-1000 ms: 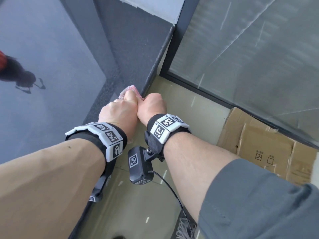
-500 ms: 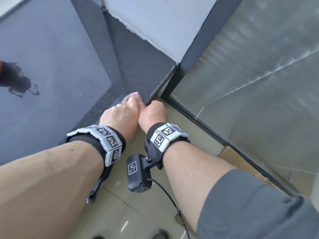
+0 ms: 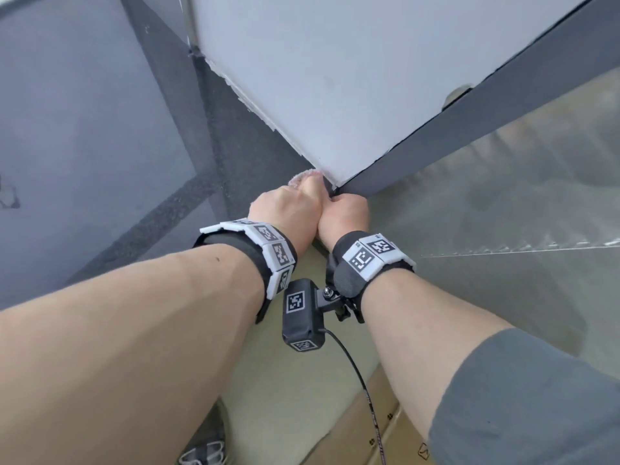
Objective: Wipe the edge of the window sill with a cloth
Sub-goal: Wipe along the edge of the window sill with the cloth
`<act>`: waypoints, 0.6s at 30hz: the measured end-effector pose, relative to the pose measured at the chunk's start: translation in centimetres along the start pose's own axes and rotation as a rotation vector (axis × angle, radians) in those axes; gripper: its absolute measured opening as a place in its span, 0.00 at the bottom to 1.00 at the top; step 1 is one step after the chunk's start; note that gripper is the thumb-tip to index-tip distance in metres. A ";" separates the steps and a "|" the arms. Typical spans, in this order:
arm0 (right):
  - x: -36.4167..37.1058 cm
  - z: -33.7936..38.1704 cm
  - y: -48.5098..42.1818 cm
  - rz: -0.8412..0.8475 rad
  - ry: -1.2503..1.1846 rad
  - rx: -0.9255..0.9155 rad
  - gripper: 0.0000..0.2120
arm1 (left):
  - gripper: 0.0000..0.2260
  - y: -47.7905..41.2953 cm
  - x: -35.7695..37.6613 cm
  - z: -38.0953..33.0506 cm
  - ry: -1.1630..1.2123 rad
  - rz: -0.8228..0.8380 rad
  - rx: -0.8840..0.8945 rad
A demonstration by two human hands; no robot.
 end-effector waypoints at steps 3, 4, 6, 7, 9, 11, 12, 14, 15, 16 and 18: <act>-0.3 -0.9 -0.2 -0.048 0.017 0.027 0.29 | 0.11 -0.5 0.4 -0.6 -0.010 -0.018 0.011; -0.2 -1.2 -0.4 -0.067 0.017 0.035 0.28 | 0.11 -0.7 0.6 -0.7 -0.024 -0.020 0.013; 0.4 -1.9 -0.4 -0.093 -0.034 0.046 0.28 | 0.14 -1.0 1.2 -0.4 -0.050 -0.029 0.026; 0.9 -2.3 -0.4 -0.095 -0.060 0.053 0.27 | 0.15 -1.1 1.7 -0.2 -0.062 -0.021 0.028; 1.8 -3.0 -0.5 -0.084 -0.078 0.064 0.27 | 0.15 -1.1 2.4 0.2 -0.091 -0.007 0.044; 2.7 -3.3 -0.4 -0.071 -0.082 0.064 0.26 | 0.15 -1.0 3.0 0.4 -0.105 0.005 0.081; 3.3 -3.6 -0.3 -0.064 -0.094 0.075 0.25 | 0.14 -0.9 3.4 0.6 -0.115 0.015 0.114; 4.9 -4.8 0.5 -0.029 -0.114 0.150 0.24 | 0.14 0.0 4.3 1.0 -0.149 0.040 0.194; 5.6 -5.7 0.8 -0.001 -0.114 0.205 0.24 | 0.14 0.5 4.8 1.0 -0.171 0.055 0.230; 6.4 -6.3 1.3 0.037 -0.101 0.255 0.24 | 0.15 1.0 5.2 1.2 -0.173 0.067 0.247; 7.4 -6.8 1.5 0.099 -0.034 0.304 0.21 | 0.18 1.5 5.4 1.5 -0.150 0.080 0.247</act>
Point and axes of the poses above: each hand's wrist, its own y-axis away from the middle knuckle, its own x-axis out of the palm, z = x × y, the point moved 8 cm from there along -y, towards the middle knuckle, and after that the axes turned 11 degrees about y, right-handed, at the moved point
